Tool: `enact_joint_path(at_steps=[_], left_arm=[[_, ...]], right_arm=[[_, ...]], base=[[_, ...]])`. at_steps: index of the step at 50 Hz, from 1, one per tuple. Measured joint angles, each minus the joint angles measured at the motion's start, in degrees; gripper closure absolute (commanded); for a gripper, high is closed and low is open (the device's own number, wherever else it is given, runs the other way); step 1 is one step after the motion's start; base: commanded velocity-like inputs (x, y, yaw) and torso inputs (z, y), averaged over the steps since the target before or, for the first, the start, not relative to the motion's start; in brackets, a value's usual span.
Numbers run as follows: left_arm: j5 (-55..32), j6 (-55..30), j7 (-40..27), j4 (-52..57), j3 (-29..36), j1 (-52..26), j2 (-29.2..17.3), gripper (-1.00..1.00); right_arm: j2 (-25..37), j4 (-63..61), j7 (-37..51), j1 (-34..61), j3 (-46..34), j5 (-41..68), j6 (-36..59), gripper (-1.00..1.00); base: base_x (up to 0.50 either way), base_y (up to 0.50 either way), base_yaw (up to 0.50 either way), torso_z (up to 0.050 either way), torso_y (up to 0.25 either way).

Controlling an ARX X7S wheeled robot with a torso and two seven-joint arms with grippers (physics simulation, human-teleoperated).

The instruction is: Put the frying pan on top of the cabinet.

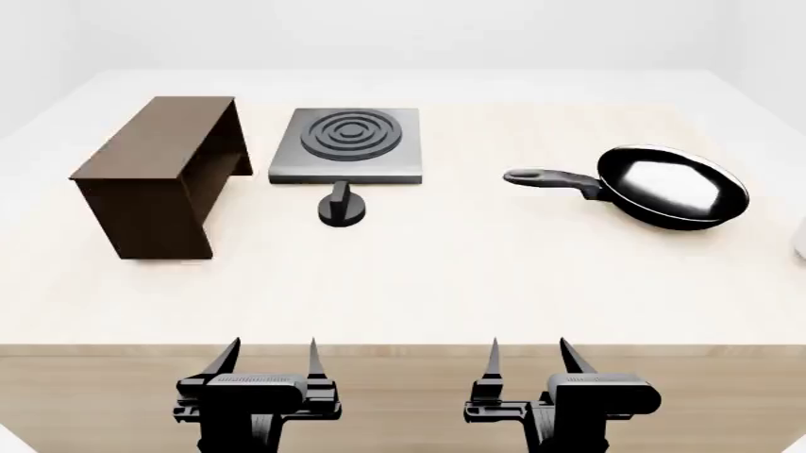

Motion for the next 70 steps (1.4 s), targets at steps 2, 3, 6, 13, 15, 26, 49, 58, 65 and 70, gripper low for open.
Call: enact_joint_path(at_steps=[2, 3, 6, 13, 15, 26, 49, 58, 65, 70], left_arm=[[-0.1, 0.03, -0.17, -0.07, 0.17, -0.03, -0.13, -1.0], [-0.16, 0.07, -0.3, -0.14, 0.33, -0.05, -0.22, -1.0], [-0.39, 0.21, -0.71, -0.48, 0.88, -0.14, -0.57, -1.0], [-1.2, 0.24, -1.74, -0.98, 2.07, -0.37, -1.48, -1.0], [-1.37, 0.27, -2.06, -1.15, 2.29, -0.45, -1.91, -1.0], [-2.43, 0.49, -3.44, -1.73, 3.78, -0.57, -3.08, -1.0], [-3.54, -3.69, -5.74, 1.15, 6.17, -1.37, -5.17, -1.0], [-4.15, -16.32, -6.9, 11.3, 5.82, -5.29, -6.82, -1.0], [-4.56, -20.51, -7.47, 15.04, 5.72, -6.43, -7.57, -1.0], [-4.62, -21.82, -7.75, 15.94, 5.9, -6.85, -8.05, -1.0]], right_arm=[[0.14, -0.06, 0.16, -0.05, -0.15, 0.14, -0.02, -1.0], [0.25, -0.16, 0.27, -0.12, -0.24, 0.25, -0.05, -1.0], [0.62, -0.34, 0.69, -0.29, -0.56, 0.6, -0.14, -1.0], [1.51, -0.71, 1.62, -0.56, -1.74, 1.39, -0.2, -1.0], [1.59, -0.66, 1.71, -0.57, -2.14, 1.87, -0.17, -1.0], [2.91, -0.99, 2.77, -0.53, -3.7, 3.27, 0.23, -1.0], [5.17, -3.26, 5.57, 0.05, -4.77, 5.67, 2.77, -1.0], [7.41, -13.8, 7.15, 3.38, -4.69, 7.34, 14.05, -1.0], [8.45, -17.55, 7.85, 4.56, -5.2, 7.58, 17.52, -1.0], [9.02, -18.77, 8.12, 4.98, -5.53, 7.69, 18.79, -1.0]], base=[[0.0, 0.0, 0.0, 0.0, 0.0], [0.0, 0.0, 0.0, 0.0, 0.0], [0.0, 0.0, 0.0, 0.0, 0.0], [0.0, -0.07, 0.0, 0.0, 0.0], [0.0, -0.5, 0.0, 0.0, 0.0], [0.0, -0.5, 0.0, 0.0, 0.0], [0.0, -0.3, 0.0, 0.0, 0.0], [0.0, 0.0, 0.0, 0.0, 0.0], [0.44, 0.0, 0.0, 0.0, 0.0], [0.5, 0.0, 0.0, 0.0, 0.0]])
